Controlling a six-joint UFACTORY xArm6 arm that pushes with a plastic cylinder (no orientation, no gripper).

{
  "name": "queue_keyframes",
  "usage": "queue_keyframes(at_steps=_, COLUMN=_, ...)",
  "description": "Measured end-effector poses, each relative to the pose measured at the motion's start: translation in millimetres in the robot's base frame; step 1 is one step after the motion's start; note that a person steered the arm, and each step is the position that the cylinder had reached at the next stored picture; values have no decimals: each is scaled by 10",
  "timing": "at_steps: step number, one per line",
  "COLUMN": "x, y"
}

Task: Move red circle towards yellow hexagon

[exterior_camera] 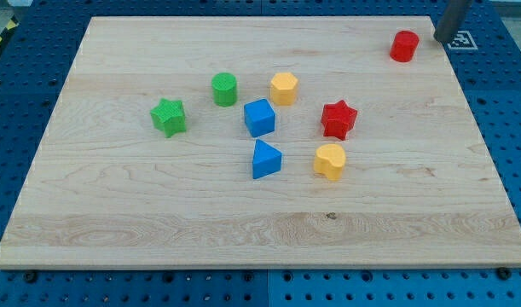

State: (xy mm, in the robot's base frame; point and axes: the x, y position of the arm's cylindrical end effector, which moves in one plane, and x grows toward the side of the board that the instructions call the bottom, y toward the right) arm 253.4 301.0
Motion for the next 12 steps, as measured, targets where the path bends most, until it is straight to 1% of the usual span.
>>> queue_keyframes(at_steps=1, x=164, y=-9)
queue_keyframes(at_steps=2, x=197, y=-205)
queue_keyframes(at_steps=7, x=198, y=-1672)
queue_keyframes(at_steps=9, x=564, y=-1796)
queue_keyframes(at_steps=12, x=610, y=-2409)
